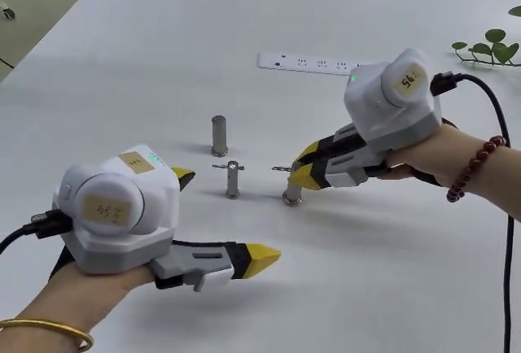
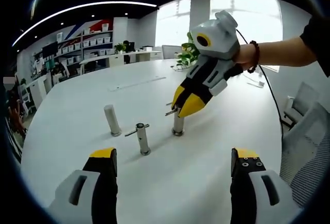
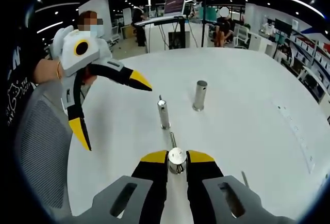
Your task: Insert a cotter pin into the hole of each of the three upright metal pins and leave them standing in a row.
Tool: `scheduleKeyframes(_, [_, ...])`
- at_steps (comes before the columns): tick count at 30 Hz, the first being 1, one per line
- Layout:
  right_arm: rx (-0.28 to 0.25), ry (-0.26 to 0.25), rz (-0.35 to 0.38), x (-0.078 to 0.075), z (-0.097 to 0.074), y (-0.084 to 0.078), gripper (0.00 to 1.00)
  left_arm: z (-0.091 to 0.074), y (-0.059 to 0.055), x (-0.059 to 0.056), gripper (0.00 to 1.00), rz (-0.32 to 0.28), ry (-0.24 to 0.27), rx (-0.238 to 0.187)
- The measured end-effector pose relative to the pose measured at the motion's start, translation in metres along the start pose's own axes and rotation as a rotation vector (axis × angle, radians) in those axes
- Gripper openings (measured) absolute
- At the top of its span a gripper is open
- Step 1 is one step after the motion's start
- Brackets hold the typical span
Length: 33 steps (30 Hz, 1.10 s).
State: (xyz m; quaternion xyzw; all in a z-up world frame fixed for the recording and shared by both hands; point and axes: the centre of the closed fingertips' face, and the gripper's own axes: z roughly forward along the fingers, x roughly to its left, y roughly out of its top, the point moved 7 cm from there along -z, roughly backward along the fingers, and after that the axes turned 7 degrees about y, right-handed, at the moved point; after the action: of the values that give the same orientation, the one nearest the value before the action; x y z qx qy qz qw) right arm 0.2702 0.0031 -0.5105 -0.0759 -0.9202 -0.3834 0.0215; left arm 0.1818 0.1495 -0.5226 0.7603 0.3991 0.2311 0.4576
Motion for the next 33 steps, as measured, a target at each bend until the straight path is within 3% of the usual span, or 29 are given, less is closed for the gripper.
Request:
scheduleKeyframes(18, [0.013, 0.023, -0.039, -0.002, 0.003, 0.002, 0.08, 0.000, -0.001, 0.002, 0.91, 0.004, 0.005, 0.013])
scheduleKeyframes(23, [-0.026, 0.009, -0.021, -0.003, -0.001, 0.008, 0.16, 0.000, -0.001, 0.002, 0.92, 0.007, 0.007, 0.016])
scheduleKeyframes(33, [-0.054, -0.041, 0.012, 0.001, -0.014, 0.019, 0.19, -0.002, 0.002, 0.002, 0.92, 0.011, 0.011, 0.006])
